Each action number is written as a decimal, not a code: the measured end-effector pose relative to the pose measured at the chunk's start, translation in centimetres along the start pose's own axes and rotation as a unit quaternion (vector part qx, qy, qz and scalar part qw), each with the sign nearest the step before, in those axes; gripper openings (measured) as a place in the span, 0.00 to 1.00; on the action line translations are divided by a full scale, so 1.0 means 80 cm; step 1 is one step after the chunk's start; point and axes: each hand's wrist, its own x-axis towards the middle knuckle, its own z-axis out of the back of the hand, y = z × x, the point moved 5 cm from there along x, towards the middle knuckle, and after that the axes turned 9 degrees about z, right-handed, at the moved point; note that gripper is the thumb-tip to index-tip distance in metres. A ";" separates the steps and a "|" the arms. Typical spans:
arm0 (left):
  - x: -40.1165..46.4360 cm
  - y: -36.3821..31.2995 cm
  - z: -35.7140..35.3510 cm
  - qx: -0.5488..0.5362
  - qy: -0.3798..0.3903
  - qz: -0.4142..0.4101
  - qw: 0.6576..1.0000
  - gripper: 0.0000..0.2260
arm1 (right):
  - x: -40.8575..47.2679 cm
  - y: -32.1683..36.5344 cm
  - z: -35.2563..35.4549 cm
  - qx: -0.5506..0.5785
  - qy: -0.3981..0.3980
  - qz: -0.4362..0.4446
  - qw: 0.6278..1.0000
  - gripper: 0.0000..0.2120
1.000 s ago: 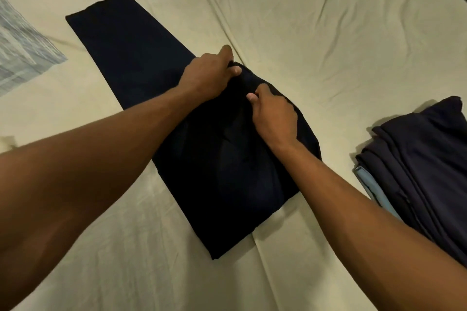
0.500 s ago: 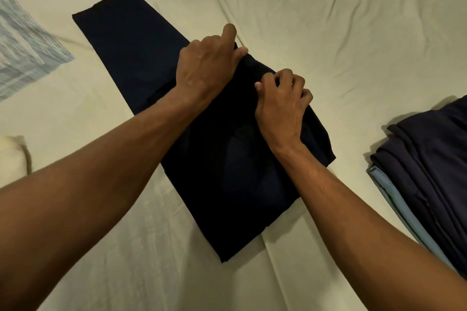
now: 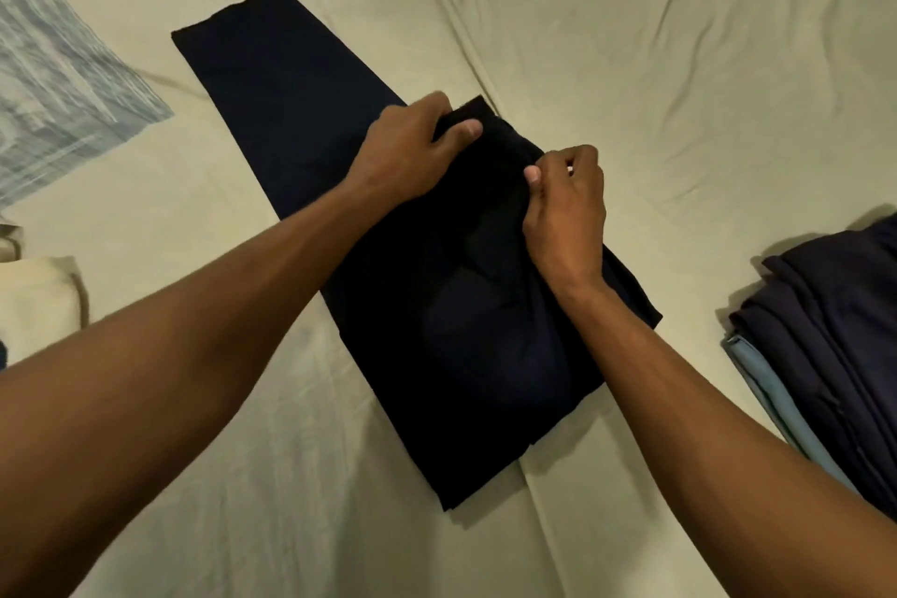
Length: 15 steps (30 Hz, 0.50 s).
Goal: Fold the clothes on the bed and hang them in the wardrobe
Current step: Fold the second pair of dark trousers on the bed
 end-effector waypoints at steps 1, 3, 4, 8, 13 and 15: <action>-0.001 -0.004 0.012 0.001 -0.027 -0.011 1.000 0.18 | 0.003 0.006 0.006 0.021 -0.013 0.007 1.000 0.12; -0.003 -0.010 0.032 0.021 -0.077 -0.022 0.997 0.18 | 0.009 0.015 0.010 0.030 -0.010 0.024 0.999 0.13; 0.000 -0.010 0.034 0.039 -0.090 -0.017 0.995 0.19 | 0.011 0.015 0.008 0.013 -0.001 0.028 1.000 0.14; 0.004 -0.004 -0.009 0.171 -0.029 0.012 0.985 0.20 | 0.002 -0.011 -0.016 -0.134 0.078 -0.030 0.987 0.12; -0.047 -0.007 -0.032 0.174 -0.103 -0.080 0.976 0.24 | -0.008 -0.014 -0.027 -0.124 0.088 -0.046 0.987 0.11; -0.071 0.011 -0.052 0.218 -0.055 -0.120 0.967 0.28 | -0.007 -0.013 -0.023 -0.125 0.057 -0.017 0.990 0.11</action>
